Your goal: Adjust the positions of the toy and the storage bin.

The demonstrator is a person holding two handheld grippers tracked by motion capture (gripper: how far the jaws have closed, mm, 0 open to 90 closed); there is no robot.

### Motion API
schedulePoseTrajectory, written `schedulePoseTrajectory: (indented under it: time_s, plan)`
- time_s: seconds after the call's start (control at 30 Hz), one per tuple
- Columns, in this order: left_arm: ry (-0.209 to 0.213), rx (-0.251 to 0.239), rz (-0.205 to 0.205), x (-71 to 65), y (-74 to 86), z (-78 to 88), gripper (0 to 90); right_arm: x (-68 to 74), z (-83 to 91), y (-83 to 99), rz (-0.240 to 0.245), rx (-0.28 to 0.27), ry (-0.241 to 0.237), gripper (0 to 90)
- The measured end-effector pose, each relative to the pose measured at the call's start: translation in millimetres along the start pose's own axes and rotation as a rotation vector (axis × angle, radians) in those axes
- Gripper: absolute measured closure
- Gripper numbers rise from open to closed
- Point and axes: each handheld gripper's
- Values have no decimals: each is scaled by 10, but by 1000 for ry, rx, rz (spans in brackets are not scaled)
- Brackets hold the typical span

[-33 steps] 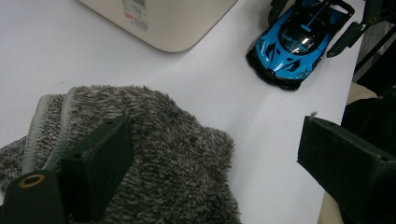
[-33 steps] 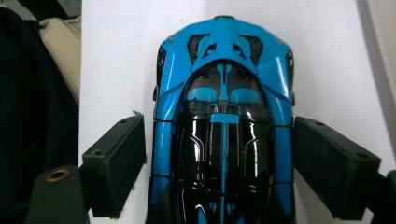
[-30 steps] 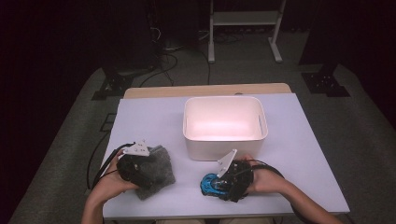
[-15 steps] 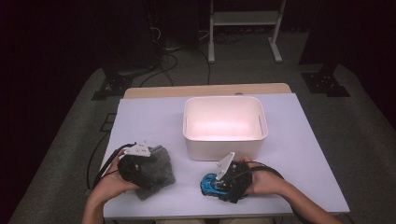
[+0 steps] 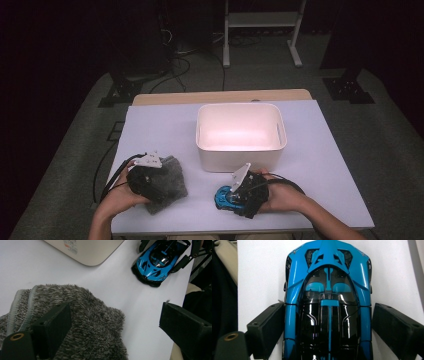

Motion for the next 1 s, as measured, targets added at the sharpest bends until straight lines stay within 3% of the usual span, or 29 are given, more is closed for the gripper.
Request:
schedulePoseTrajectory:
  time_s: [0.37,0.5,0.77,1.0]
  plan:
    - [-3,-7,-1,-2,-4,20,101,1,-15,-66,1,54,-4,138]
    - [-4,-5,1,3,-1,24,101,14,10,-88,17,58,-16,246]
    - [-4,-7,0,-1,-5,27,101,19,14,-94,17,61,-13,248]
    - [-9,-9,1,11,5,33,101,13,13,-107,50,65,-36,249]
Point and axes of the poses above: each handheld gripper's, and its own axes: z roughly backward along the jaws, y roughly out of its underside, x roughly to its left, and after that the axes turned 15 degrees about -x, right-handed
